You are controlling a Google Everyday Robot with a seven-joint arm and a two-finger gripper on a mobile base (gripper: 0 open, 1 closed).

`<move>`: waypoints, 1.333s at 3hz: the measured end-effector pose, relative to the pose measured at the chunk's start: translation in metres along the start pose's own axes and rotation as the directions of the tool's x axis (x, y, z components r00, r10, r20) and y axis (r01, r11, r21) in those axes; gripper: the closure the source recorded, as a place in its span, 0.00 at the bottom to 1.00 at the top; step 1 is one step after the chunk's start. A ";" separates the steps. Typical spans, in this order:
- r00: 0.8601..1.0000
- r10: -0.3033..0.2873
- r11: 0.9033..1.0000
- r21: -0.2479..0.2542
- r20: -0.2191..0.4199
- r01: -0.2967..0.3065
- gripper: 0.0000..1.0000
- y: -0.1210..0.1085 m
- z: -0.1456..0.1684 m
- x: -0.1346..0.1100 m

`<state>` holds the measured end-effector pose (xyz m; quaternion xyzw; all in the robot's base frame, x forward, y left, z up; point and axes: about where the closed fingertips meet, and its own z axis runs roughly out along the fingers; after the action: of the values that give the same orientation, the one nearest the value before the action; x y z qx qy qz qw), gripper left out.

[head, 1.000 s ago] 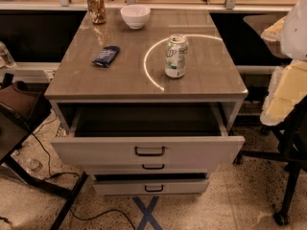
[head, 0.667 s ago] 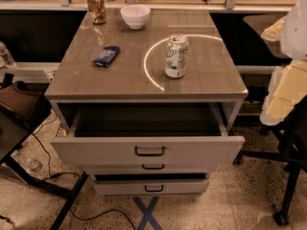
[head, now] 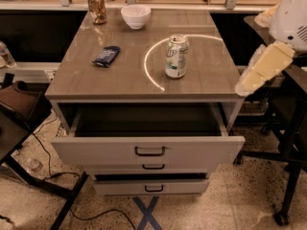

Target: Move 7up can near white bowl

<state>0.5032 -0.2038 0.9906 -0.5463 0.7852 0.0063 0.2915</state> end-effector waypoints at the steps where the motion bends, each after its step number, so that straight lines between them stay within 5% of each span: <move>1: 0.972 0.077 0.997 0.003 0.221 -0.080 0.00 -0.013 0.030 0.000; 2: 0.890 0.101 0.992 0.019 0.444 -0.122 0.00 -0.021 0.049 -0.016; 3: 0.752 0.109 0.979 0.061 0.650 -0.195 0.00 -0.047 0.052 -0.048; 4: 0.637 0.122 0.955 0.085 0.761 -0.285 0.00 -0.073 0.048 -0.073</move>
Offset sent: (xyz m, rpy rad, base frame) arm 0.1037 0.0267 0.0316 0.8854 -0.5734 -0.0432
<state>0.6050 -0.1554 1.0073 -0.3711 0.6488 0.1852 0.6380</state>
